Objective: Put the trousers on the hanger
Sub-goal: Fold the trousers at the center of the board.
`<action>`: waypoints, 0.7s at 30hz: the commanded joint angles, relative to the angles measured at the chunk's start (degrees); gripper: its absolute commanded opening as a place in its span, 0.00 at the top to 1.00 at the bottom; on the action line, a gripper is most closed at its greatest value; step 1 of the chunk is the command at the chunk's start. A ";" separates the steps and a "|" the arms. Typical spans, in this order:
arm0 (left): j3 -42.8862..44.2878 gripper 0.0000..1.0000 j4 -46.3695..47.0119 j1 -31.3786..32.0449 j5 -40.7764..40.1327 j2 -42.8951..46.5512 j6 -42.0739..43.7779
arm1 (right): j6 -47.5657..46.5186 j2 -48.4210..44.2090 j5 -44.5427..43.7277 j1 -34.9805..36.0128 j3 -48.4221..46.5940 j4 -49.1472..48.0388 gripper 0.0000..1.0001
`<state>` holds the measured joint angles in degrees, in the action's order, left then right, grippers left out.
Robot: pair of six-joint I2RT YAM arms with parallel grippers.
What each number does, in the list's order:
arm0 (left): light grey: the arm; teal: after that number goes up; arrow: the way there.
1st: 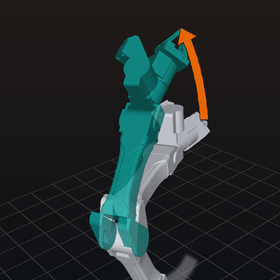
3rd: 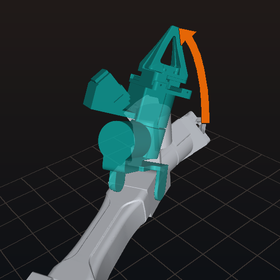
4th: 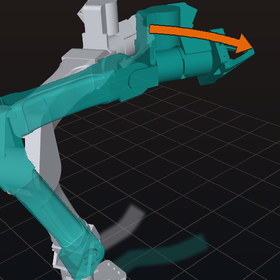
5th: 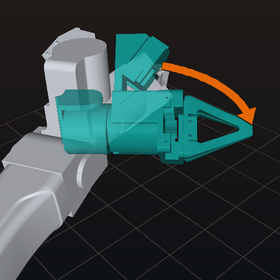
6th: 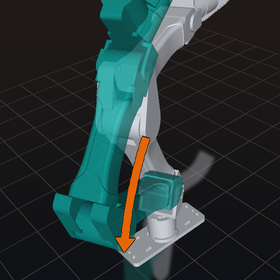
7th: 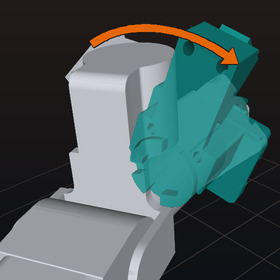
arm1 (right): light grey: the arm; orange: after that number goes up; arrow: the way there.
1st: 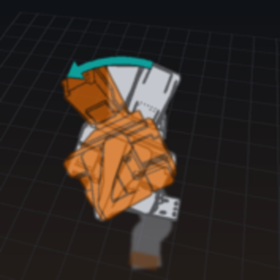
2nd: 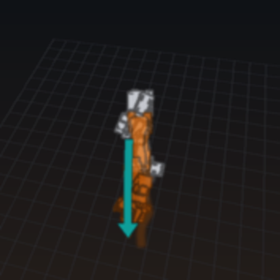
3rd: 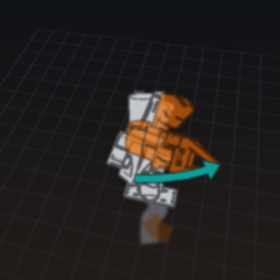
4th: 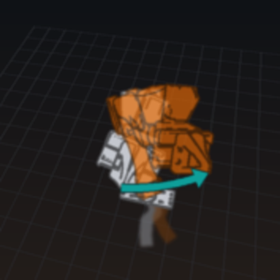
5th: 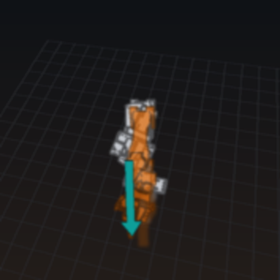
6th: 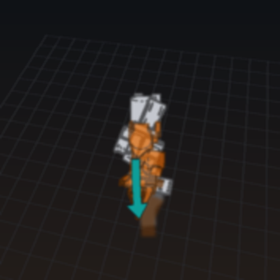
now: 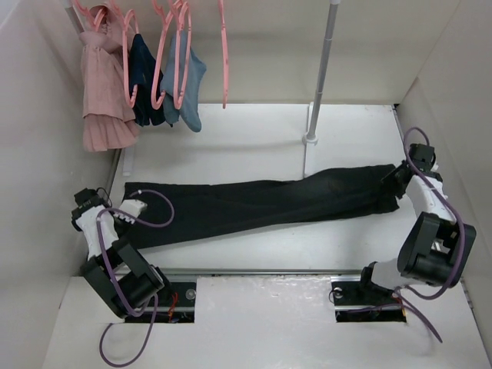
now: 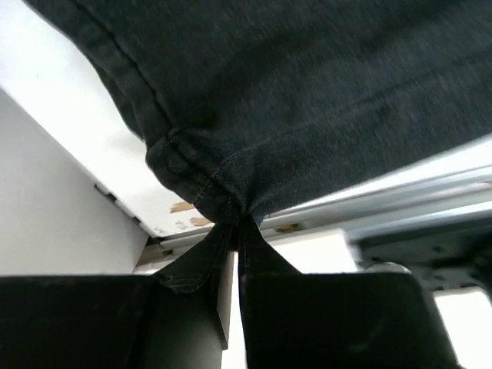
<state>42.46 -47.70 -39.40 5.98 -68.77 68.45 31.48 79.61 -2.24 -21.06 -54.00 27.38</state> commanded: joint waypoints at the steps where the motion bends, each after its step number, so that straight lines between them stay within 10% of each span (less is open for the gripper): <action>1: -2.02 1.00 12.53 -0.94 -10.80 1.80 -0.06 | 0.68 2.73 0.39 -1.52 3.02 -5.13 0.99; 21: 34.45 1.00 20.44 -0.94 24.16 0.48 -30.56 | 0.07 5.82 12.34 -1.53 -15.70 -3.38 1.00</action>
<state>74.94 -36.75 -39.31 27.22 -69.34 44.73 32.36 84.90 11.53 -21.54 -66.72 28.34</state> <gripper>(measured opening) 0.014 0.054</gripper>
